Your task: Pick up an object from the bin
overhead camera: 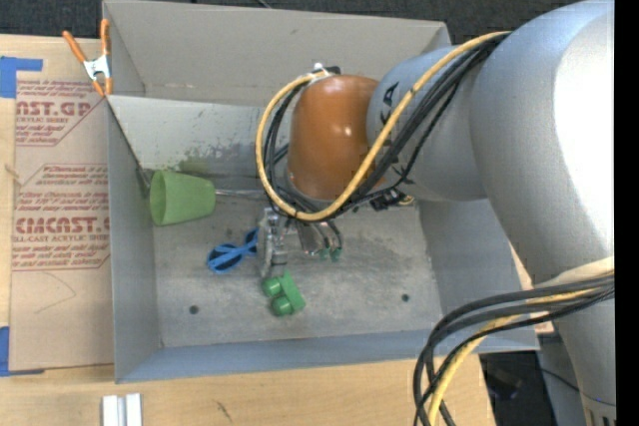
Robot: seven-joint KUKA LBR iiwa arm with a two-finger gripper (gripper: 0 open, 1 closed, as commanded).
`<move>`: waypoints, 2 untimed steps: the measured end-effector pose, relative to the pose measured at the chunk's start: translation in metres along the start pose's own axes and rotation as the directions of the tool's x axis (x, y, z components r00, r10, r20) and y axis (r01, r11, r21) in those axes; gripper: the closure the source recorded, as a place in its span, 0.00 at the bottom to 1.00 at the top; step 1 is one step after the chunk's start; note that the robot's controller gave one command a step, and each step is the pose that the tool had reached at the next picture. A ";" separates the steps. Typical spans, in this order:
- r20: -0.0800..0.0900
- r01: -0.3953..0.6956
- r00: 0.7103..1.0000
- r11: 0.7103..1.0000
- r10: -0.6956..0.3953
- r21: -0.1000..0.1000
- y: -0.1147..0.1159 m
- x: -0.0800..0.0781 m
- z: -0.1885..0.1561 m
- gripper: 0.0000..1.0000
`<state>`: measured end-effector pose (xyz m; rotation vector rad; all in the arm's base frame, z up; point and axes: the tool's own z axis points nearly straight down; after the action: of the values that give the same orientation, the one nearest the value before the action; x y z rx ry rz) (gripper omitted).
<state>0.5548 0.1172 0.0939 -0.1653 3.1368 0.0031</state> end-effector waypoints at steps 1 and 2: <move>0.000 0.000 1.000 1.000 0.000 0.000 0.000 0.000 0.000 0.00; 0.000 0.000 1.000 1.000 0.000 0.000 0.000 0.000 0.000 1.00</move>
Offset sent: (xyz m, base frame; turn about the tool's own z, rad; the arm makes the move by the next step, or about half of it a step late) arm 0.0000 0.0000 0.0000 0.0000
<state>0.5548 0.1172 0.0939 -0.1651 3.1369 0.0033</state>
